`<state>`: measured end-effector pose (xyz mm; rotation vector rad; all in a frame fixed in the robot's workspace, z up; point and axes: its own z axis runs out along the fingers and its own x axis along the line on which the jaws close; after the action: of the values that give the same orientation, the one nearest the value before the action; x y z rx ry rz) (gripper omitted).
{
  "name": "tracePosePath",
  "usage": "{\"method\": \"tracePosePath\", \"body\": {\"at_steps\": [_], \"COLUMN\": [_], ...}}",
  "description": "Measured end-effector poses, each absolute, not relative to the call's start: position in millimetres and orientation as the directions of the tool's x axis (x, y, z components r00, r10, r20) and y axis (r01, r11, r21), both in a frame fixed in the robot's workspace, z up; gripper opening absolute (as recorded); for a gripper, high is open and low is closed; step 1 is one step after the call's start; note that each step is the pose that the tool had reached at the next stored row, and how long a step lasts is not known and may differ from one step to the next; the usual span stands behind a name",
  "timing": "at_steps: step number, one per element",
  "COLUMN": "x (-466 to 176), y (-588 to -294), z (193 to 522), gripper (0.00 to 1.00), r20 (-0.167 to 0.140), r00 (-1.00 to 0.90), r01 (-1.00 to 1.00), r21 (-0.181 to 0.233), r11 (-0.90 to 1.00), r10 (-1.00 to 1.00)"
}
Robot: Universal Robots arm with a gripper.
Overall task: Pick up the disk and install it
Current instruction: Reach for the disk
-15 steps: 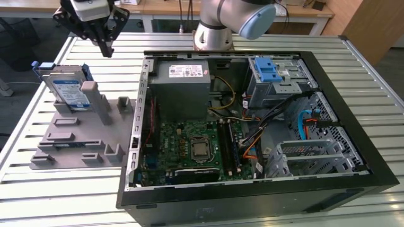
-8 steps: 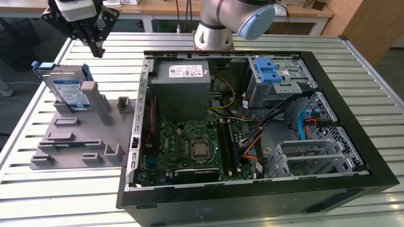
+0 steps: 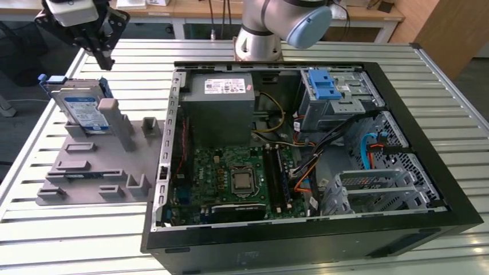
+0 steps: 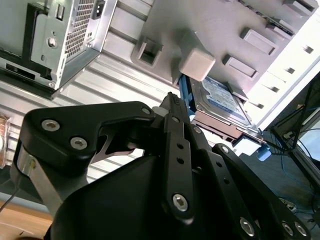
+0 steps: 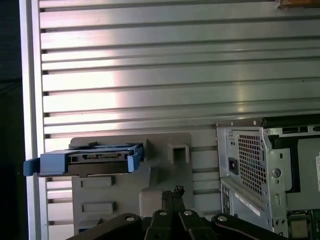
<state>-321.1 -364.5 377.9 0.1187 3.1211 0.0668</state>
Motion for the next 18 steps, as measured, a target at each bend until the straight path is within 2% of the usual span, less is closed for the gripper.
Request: {"method": "tracePosePath", "body": {"at_steps": [18], "x": [-371], "y": [-355], "z": [371], "gripper": [0.11], "r20": [-0.004], "r00": [-0.997], "r01": [0.076], "r21": [0.040], "r11": [0.996], "r10": [0.076]}}
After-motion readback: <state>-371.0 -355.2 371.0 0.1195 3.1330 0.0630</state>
